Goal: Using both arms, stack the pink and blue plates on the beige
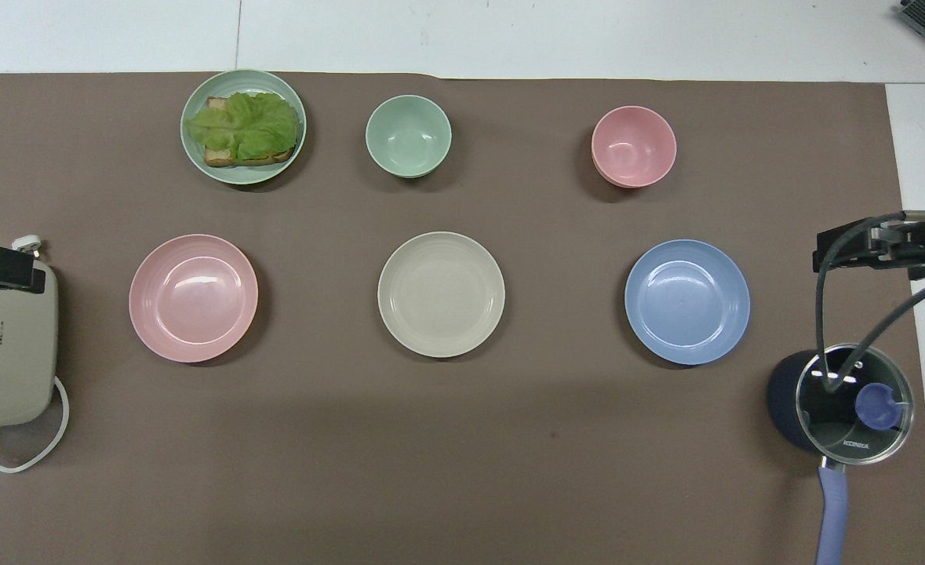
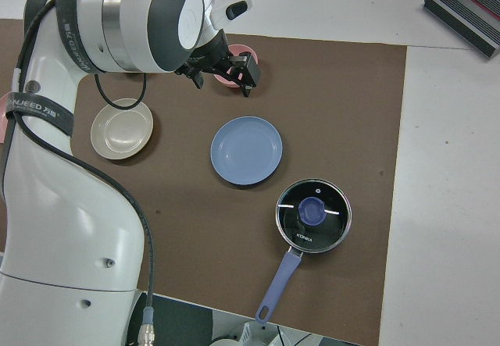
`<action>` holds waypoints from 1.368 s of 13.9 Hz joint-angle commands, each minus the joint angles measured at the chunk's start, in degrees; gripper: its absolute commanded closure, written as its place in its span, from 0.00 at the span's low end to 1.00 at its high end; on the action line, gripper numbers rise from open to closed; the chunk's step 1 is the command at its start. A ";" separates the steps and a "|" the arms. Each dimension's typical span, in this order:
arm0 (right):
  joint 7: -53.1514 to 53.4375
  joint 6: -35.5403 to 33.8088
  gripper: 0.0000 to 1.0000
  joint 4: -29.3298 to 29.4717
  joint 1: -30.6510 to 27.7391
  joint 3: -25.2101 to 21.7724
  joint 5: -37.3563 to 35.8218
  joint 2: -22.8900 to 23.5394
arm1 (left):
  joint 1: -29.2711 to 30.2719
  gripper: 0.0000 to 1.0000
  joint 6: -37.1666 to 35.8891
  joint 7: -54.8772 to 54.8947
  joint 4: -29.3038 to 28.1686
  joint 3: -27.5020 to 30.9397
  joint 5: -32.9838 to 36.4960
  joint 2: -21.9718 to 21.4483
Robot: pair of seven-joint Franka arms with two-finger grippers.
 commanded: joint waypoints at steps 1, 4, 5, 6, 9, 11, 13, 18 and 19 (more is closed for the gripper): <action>0.90 0.29 0.00 0.55 -0.39 0.25 -0.18 0.39 | 0.17 0.00 -0.27 0.26 -0.93 0.07 -0.23 -1.20; 0.90 0.29 0.00 0.55 -0.39 0.25 -0.18 0.39 | 0.17 0.00 -0.27 0.17 -0.93 0.07 -0.23 -1.20; 0.90 0.29 0.00 0.64 -0.39 0.25 -0.18 0.39 | 0.17 0.00 -0.27 0.17 -0.93 0.07 -0.23 -1.20; 0.90 0.29 0.00 0.64 -0.39 0.25 -0.18 0.39 | 0.17 0.00 -0.27 0.17 -0.93 0.07 -0.23 -1.20; 0.90 0.29 0.00 0.64 -0.39 0.25 -0.18 0.39 | -0.09 0.00 -0.44 0.17 -1.02 0.07 -0.23 -1.29; 0.90 0.29 0.00 0.64 -0.39 0.25 -0.18 0.39 | -0.18 0.00 -0.44 0.17 -1.02 0.07 -0.23 -1.29; 0.90 0.29 0.00 0.64 -0.39 0.25 -0.18 0.39 | -0.53 0.00 -0.27 0.17 -0.94 0.07 -0.23 -1.20; 0.90 0.29 0.00 0.55 -0.39 0.25 -0.18 0.39 | 0.26 0.00 -0.27 0.17 -0.93 0.16 -0.23 -1.20; 0.90 0.29 0.00 0.64 -0.39 0.25 -0.18 0.39 | 0.17 0.00 -0.44 -0.09 -1.02 0.07 -0.23 -1.20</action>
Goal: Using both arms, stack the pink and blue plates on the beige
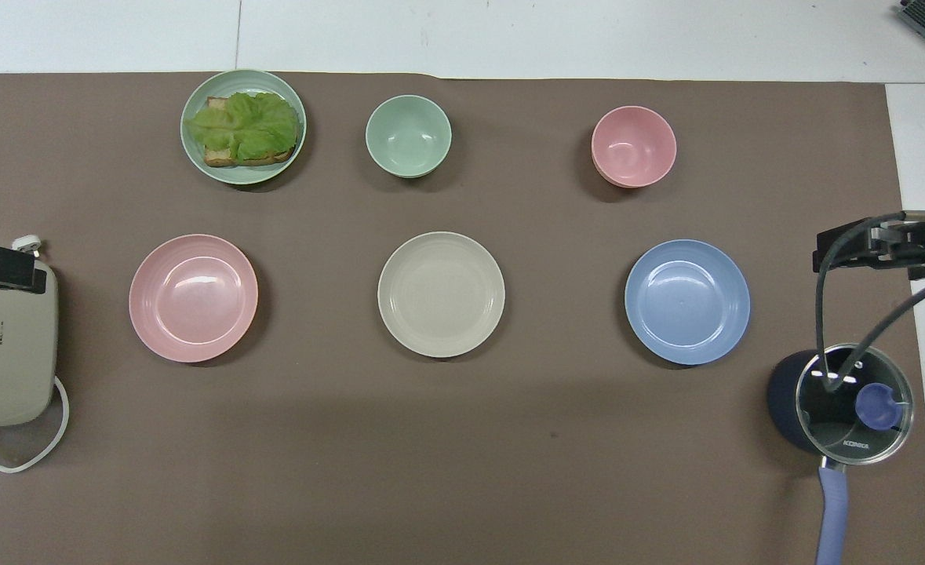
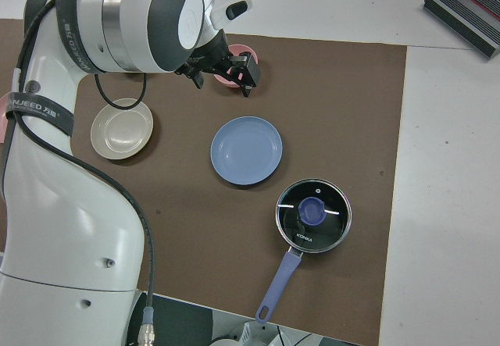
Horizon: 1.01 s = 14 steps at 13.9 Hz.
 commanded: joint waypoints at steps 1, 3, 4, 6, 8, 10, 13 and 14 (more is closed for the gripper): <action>0.90 0.29 0.00 0.64 -0.39 0.25 -0.18 0.39 | 0.19 0.00 0.52 -0.26 -1.20 0.07 -0.31 -1.19; 0.90 0.29 0.00 0.55 -0.39 0.25 -0.18 0.39 | 0.28 0.00 2.89 0.17 -2.86 0.07 -0.32 -0.84; 0.90 0.29 0.00 0.64 -0.39 0.25 -0.18 0.39 | 0.54 0.00 6.04 0.44 -4.87 0.15 -0.23 -0.49; 0.90 0.29 0.00 0.64 -0.39 0.25 -0.18 0.39 | 2.55 0.00 13.68 0.44 -8.74 0.15 -0.05 1.44; 0.90 0.29 0.00 0.64 -0.39 0.34 -0.18 0.39 | 4.22 0.00 19.40 0.53 -11.30 0.15 0.04 3.46; 0.90 0.29 0.00 0.55 -0.39 0.25 -0.18 0.39 | 4.67 0.00 23.89 0.35 -13.40 0.15 0.04 6.53; 0.90 0.29 0.00 0.64 -0.39 0.25 -0.18 0.39 | 5.28 0.00 32.23 0.53 -19.37 0.15 0.12 9.79; 0.90 0.29 0.00 0.55 -0.39 0.25 -0.18 0.39 | 5.29 0.00 35.39 0.53 -22.00 0.15 0.21 11.19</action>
